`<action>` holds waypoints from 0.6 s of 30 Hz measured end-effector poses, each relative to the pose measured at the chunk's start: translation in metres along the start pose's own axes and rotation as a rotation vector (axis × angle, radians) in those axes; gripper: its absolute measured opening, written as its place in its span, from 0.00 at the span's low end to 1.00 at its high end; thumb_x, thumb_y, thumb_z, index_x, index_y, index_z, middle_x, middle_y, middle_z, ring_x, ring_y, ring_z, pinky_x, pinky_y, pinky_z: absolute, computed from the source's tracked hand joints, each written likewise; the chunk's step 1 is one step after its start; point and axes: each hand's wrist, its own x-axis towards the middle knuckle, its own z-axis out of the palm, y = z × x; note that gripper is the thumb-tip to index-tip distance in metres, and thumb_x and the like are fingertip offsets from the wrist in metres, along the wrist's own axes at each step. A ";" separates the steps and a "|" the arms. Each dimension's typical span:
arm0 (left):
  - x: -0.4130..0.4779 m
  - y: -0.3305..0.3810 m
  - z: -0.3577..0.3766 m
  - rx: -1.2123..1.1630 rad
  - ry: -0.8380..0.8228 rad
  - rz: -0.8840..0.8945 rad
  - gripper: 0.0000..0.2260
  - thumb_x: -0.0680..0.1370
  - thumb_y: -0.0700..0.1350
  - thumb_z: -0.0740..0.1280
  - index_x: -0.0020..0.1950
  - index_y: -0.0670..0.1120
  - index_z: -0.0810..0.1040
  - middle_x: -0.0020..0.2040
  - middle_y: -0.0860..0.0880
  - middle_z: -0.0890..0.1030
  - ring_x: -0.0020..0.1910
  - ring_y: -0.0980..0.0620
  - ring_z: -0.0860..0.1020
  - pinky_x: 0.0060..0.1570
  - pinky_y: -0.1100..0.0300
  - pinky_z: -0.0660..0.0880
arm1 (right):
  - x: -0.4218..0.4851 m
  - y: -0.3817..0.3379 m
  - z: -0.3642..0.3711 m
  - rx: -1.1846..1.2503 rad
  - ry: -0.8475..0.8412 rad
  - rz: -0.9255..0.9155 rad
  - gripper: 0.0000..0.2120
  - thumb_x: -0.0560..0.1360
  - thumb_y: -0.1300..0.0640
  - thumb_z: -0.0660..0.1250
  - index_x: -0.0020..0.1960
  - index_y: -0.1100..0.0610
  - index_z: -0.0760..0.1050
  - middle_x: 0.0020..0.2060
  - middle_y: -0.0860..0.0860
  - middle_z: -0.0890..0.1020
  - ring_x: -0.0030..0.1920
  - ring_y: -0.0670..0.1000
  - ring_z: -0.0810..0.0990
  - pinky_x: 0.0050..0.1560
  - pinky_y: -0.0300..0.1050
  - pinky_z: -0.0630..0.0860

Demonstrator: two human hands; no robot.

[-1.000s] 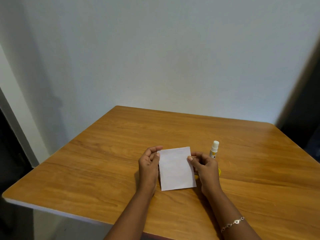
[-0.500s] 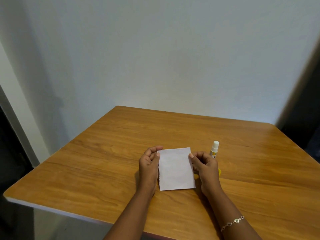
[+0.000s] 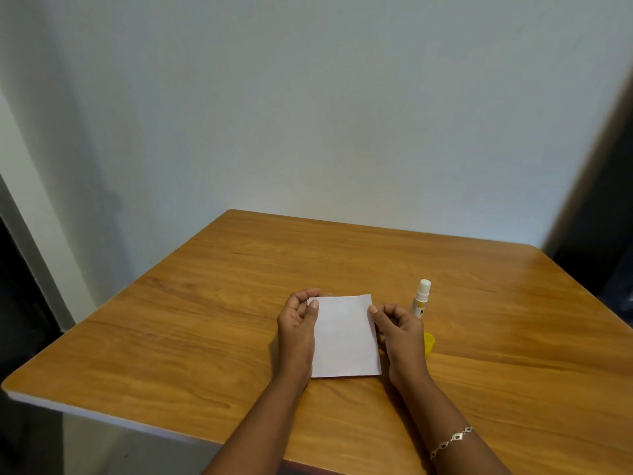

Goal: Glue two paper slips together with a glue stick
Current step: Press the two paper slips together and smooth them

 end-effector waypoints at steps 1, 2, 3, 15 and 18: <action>0.000 0.000 0.000 0.000 -0.004 0.007 0.07 0.78 0.38 0.59 0.49 0.48 0.75 0.46 0.48 0.82 0.45 0.49 0.79 0.41 0.56 0.75 | 0.000 0.000 0.001 -0.001 -0.002 0.001 0.07 0.73 0.64 0.66 0.36 0.58 0.74 0.30 0.49 0.77 0.29 0.43 0.73 0.26 0.32 0.69; -0.001 0.000 0.000 0.000 -0.006 0.011 0.08 0.78 0.37 0.59 0.49 0.48 0.75 0.46 0.49 0.82 0.45 0.49 0.79 0.41 0.56 0.75 | -0.001 0.000 0.001 -0.003 -0.004 0.002 0.07 0.73 0.64 0.66 0.36 0.59 0.74 0.30 0.49 0.77 0.29 0.43 0.73 0.26 0.32 0.69; -0.001 0.000 0.000 0.003 -0.006 0.013 0.08 0.78 0.37 0.59 0.49 0.48 0.75 0.46 0.49 0.82 0.45 0.49 0.79 0.42 0.55 0.75 | -0.001 0.000 0.002 -0.002 -0.008 0.004 0.07 0.73 0.64 0.66 0.36 0.59 0.74 0.30 0.49 0.77 0.29 0.43 0.73 0.26 0.32 0.69; 0.003 -0.002 -0.002 -0.029 0.002 -0.055 0.13 0.79 0.37 0.57 0.50 0.52 0.77 0.53 0.40 0.81 0.50 0.40 0.78 0.48 0.44 0.75 | 0.000 -0.001 0.000 0.073 -0.032 -0.007 0.06 0.73 0.64 0.66 0.48 0.59 0.78 0.36 0.54 0.80 0.37 0.49 0.77 0.35 0.38 0.75; 0.002 -0.002 -0.002 -0.059 -0.026 -0.082 0.11 0.79 0.37 0.56 0.51 0.48 0.76 0.52 0.41 0.82 0.51 0.41 0.79 0.51 0.43 0.75 | -0.001 -0.002 0.001 0.072 -0.042 -0.019 0.05 0.74 0.62 0.65 0.46 0.57 0.79 0.40 0.52 0.83 0.40 0.48 0.80 0.39 0.40 0.76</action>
